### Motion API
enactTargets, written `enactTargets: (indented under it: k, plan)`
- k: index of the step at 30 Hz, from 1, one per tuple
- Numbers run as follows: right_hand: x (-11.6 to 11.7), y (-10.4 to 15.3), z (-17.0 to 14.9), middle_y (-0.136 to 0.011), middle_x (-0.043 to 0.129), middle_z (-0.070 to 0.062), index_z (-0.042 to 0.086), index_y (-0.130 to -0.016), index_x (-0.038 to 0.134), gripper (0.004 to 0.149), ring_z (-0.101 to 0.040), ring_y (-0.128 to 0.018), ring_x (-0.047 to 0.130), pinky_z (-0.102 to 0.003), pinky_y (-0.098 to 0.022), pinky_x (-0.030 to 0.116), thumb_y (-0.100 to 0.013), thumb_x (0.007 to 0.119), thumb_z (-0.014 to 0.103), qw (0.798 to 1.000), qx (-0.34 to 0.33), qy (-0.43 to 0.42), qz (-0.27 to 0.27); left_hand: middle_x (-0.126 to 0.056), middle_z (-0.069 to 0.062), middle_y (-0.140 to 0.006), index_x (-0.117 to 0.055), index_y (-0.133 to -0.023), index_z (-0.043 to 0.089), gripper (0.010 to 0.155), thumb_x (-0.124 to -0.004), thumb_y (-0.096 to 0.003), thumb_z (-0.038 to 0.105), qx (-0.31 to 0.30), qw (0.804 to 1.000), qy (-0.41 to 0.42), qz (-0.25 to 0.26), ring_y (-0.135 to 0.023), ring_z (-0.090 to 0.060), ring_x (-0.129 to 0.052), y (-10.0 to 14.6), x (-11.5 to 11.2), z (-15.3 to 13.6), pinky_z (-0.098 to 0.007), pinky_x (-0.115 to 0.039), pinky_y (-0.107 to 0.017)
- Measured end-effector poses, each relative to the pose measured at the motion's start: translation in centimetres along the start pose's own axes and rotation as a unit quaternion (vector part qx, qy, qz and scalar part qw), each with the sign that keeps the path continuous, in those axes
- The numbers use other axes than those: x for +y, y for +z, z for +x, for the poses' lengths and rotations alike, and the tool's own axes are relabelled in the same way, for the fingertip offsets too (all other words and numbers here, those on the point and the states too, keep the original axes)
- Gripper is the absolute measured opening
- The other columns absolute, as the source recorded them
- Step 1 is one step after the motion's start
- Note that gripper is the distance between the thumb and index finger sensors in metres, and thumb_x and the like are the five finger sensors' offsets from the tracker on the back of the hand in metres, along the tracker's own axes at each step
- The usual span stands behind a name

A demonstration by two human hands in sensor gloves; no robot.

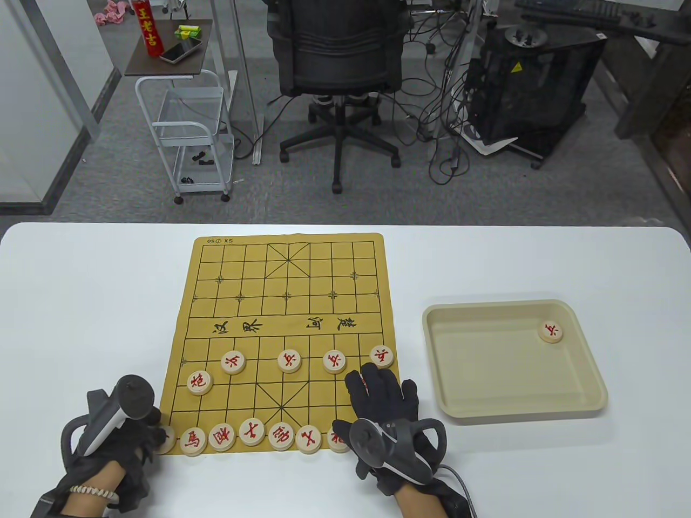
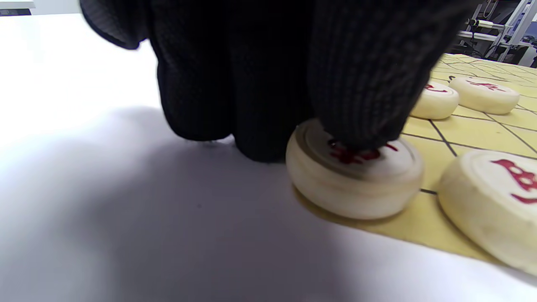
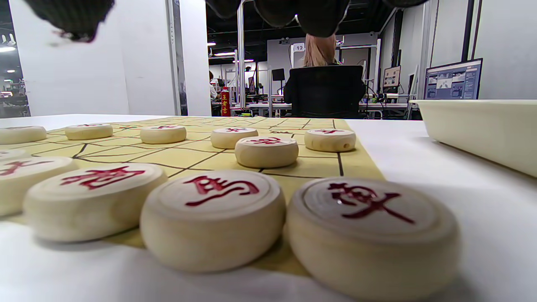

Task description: Set up Chinese chess pieces

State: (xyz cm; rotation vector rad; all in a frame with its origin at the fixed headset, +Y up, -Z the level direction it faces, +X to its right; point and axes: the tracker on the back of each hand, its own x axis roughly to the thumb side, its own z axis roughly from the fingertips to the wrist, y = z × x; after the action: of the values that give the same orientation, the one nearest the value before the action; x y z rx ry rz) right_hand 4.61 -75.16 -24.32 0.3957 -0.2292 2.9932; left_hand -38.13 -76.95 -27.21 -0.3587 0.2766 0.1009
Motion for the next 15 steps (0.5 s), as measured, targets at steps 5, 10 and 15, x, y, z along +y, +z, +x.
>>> enactTargets:
  k: [5,10,15]
  plan:
    - [0.0,0.0,0.0,-0.122,0.046,-0.01,0.029,-0.115,0.045,0.085,-0.041,-0.114,0.056,-0.072,-0.077,0.047,-0.045,0.076,0.066,1.0,0.0,0.002,0.003,-0.099,-0.007,-0.086,-0.079,-0.095,0.024,0.062,-0.091,-0.037,0.041,-0.003,0.996,-0.011,0.085,-0.079,-0.037,-0.097,1.2,1.4,1.7,-0.065,-0.059,-0.069]
    - [0.0,0.1,0.0,-0.122,0.046,-0.01,0.029,-0.115,0.045,0.085,-0.041,-0.114,0.056,-0.073,-0.077,0.047,-0.045,0.076,0.065,1.0,0.002,0.007,0.006,-0.095,-0.007,-0.091,-0.076,-0.097,0.026,0.066,-0.09,-0.0368,0.047,-0.088,0.979,0.003,0.185,-0.084,-0.037,-0.094,3.3,3.3,5.6,-0.066,-0.059,-0.069]
    - [0.2,0.2,-0.2,-0.122,0.046,-0.01,0.029,-0.115,0.045,0.085,-0.041,-0.114,0.056,-0.072,-0.077,0.047,-0.045,0.076,0.065,1.0,0.007,0.012,0.011,-0.086,-0.009,-0.101,-0.071,-0.1,0.028,0.067,-0.085,-0.0389,0.051,-0.198,0.95,0.044,0.238,-0.094,-0.039,-0.085,4.5,2.8,9.5,-0.069,-0.052,-0.071]
